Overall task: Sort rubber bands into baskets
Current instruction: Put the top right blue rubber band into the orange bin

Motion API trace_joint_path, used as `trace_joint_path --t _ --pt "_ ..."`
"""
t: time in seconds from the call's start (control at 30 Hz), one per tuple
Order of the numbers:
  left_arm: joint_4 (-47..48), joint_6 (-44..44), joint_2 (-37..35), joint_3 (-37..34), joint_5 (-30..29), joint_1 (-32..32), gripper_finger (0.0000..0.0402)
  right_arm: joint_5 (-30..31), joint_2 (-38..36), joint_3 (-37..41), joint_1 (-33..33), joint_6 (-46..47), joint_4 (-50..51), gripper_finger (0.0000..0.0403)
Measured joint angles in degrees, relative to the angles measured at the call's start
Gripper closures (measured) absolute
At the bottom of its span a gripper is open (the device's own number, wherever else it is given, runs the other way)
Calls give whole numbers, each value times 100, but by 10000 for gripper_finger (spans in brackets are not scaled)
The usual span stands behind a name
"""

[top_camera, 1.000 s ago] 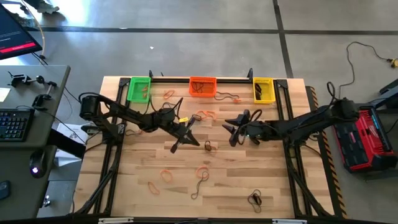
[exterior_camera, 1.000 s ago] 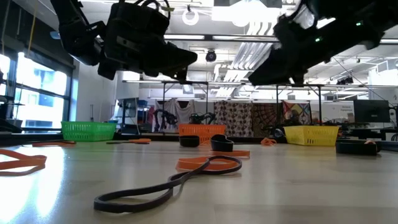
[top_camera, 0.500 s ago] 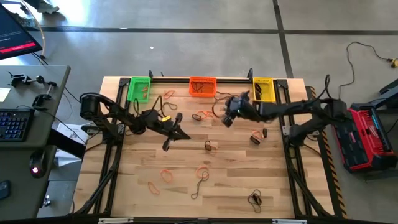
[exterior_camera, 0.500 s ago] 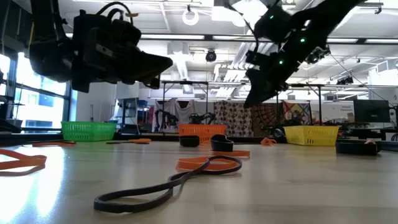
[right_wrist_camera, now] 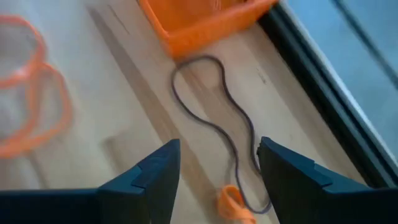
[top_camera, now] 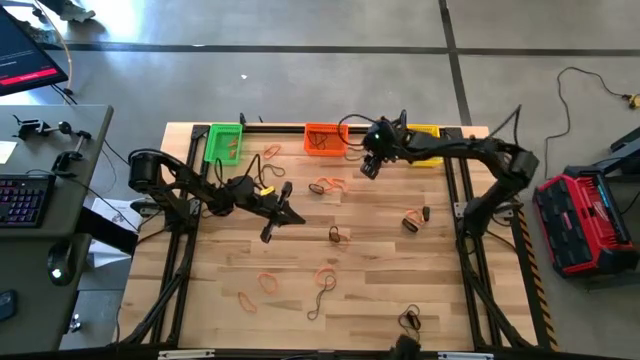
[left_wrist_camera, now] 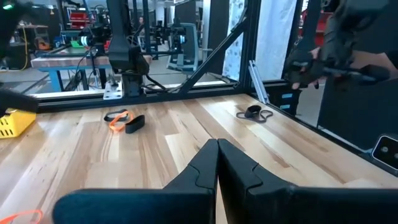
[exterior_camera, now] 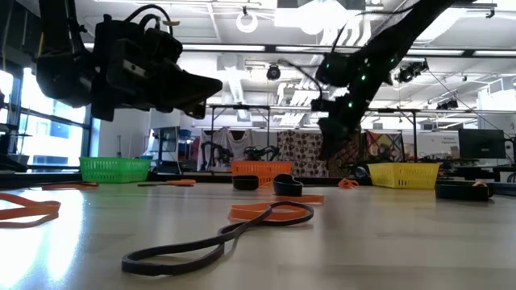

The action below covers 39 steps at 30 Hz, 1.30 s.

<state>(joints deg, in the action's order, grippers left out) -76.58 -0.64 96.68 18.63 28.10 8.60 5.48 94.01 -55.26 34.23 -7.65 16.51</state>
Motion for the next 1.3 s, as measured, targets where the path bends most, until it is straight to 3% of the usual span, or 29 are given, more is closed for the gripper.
trace_joint_path --t 0.33,0.67,0.8,1.03,1.3 --pt "40 -1 0 0 0 0 402 -450 1111 -638 813 -539 264 195" --pt "45 -33 0 2 -7 -2 402 -755 1363 -691 1043 -624 371 198" --pt "47 -63 0 2 -17 0 402 -844 1367 -691 1041 -629 409 241" --pt "47 -22 0 2 -18 0 402 -1039 1367 -684 1037 -649 501 388" --pt "47 0 0 4 -20 0 402 -706 1284 -817 982 -604 802 396"
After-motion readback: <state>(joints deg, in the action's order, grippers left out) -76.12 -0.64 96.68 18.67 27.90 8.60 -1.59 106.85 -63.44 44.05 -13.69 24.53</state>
